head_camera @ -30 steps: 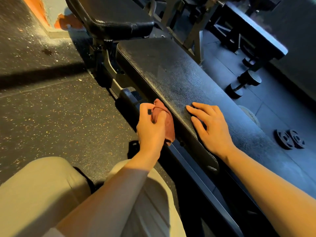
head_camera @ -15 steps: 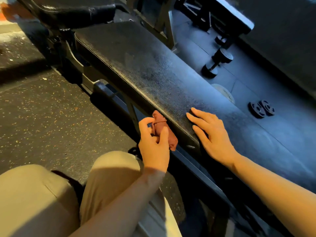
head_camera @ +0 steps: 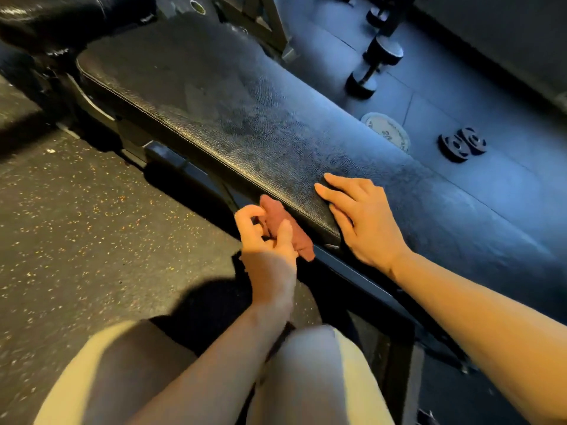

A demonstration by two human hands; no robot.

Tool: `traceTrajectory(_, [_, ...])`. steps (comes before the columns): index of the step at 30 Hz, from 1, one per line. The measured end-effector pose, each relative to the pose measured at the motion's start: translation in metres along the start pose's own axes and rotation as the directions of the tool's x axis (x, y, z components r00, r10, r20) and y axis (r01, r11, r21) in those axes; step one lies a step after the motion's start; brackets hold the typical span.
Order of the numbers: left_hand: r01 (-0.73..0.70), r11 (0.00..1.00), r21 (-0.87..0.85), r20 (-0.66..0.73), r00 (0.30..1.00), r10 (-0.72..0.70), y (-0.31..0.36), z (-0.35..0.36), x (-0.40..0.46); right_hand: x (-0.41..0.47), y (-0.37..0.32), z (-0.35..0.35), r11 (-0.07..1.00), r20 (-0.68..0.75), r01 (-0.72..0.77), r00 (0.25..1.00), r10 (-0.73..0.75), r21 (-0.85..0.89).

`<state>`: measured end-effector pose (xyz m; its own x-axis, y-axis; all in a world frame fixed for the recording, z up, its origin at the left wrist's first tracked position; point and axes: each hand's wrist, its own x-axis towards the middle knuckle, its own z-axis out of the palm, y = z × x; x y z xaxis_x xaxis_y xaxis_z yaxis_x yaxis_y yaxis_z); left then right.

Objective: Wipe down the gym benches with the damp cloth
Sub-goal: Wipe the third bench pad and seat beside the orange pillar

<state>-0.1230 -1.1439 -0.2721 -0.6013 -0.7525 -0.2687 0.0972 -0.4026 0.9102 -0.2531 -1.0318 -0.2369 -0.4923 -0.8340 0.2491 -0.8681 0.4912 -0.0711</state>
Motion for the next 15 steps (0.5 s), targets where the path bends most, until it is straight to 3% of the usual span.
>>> traceTrajectory(3, [0.174,0.984,0.025,0.205,0.963,-0.175,-0.016,0.01,-0.04,0.0,0.0,-0.001,1.0,0.002,-0.011,1.0,0.011,0.008])
traceTrajectory(4, [0.194,0.981,0.028,0.199,0.96,-0.196,-0.018,0.008,-0.045,-0.001,0.0,-0.002,1.0,0.007,-0.012,1.0,0.012,0.008])
traceTrajectory(8, [-0.013,0.996,-0.089,-0.125,0.992,0.002,-0.02,0.008,-0.024,-0.002,0.002,-0.001,0.999,-0.02,-0.003,1.0,0.004,0.045])
traceTrajectory(10, [-0.073,0.994,-0.085,-0.149,0.987,0.06,-0.029,0.018,-0.025,-0.001,0.004,0.001,0.998,-0.037,-0.001,0.999,0.003,0.065])
traceTrajectory(15, [-0.001,0.999,-0.051,0.112,0.994,0.007,-0.069,0.044,-0.081,-0.001,0.003,0.002,0.996,-0.051,0.003,0.999,0.002,0.093])
